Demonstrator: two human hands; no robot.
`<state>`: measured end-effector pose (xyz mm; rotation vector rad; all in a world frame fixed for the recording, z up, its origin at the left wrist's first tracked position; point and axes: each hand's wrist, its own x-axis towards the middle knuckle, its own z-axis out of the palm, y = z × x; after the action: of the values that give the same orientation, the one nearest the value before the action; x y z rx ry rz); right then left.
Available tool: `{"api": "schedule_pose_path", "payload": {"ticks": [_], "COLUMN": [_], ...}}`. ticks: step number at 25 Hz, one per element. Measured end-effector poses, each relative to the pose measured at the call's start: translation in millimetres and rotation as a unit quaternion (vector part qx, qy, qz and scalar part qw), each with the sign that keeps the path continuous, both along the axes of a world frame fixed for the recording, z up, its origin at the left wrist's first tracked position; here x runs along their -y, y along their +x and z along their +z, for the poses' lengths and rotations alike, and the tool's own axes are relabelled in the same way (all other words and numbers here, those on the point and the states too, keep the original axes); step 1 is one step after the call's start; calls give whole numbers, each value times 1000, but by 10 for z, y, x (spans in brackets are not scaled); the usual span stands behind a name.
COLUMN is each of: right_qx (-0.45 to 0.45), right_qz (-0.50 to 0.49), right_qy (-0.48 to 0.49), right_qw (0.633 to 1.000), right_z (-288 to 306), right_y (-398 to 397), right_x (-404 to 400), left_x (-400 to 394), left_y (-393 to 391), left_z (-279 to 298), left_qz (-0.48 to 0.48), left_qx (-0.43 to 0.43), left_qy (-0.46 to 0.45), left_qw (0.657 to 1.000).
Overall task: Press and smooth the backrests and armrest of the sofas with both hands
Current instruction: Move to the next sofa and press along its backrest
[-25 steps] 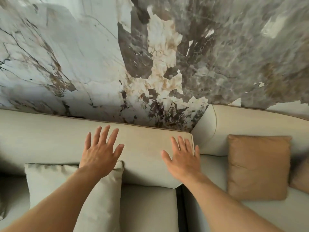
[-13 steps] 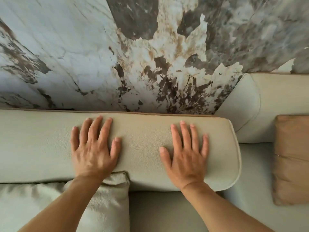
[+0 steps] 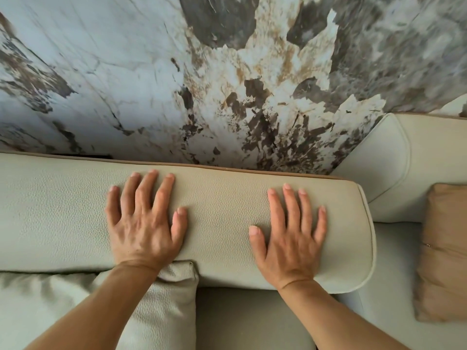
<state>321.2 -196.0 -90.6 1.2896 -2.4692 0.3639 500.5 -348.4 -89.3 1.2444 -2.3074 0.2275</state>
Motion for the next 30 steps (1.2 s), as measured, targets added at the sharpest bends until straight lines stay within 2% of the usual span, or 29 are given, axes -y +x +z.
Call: {"api": "schedule_pose_path", "payload": {"ticks": [30], "right_qx": [-29], "right_qz": [22], "right_qy": [-15], "right_qw": [999], "right_z": [-61], "right_y": [-532], "right_x": [664], "left_x": [491], "left_y": [-430], "left_z": [-42], "left_qz": [32], "left_qx": [-20], "left_qy": [-3], "left_qw": [999]}}
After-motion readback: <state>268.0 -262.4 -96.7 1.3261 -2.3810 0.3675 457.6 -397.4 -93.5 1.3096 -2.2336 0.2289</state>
